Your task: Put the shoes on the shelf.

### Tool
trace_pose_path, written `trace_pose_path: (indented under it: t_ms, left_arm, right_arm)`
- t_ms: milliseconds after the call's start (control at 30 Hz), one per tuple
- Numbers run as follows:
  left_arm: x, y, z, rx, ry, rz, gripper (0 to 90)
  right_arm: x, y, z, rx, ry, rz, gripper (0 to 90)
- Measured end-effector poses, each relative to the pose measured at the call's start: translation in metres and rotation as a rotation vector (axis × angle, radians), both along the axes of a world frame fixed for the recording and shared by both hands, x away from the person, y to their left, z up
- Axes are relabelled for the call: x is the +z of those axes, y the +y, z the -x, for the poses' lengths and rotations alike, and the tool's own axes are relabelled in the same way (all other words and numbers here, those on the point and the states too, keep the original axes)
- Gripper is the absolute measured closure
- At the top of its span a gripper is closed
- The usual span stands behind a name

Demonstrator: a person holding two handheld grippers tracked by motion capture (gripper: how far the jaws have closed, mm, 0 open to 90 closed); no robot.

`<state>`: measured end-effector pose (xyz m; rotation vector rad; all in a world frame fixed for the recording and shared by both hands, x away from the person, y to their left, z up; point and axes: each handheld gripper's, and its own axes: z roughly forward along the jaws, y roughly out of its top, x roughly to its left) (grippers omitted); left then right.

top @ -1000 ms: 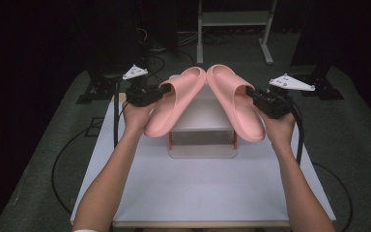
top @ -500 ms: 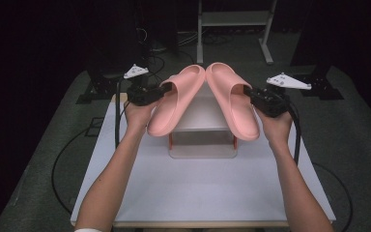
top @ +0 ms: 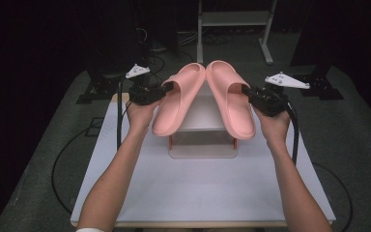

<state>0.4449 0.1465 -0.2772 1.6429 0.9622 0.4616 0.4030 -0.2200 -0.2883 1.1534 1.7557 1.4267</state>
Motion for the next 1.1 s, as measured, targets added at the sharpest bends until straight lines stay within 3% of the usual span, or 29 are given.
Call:
trace_pose_path:
  t_ms: [1100]
  left_arm:
    - [-0.009, -0.011, -0.01, 0.055, 0.015, 0.015, 64.4]
  right_arm:
    - [-0.005, 0.009, -0.014, -0.039, 0.02, -0.046, 73.2]
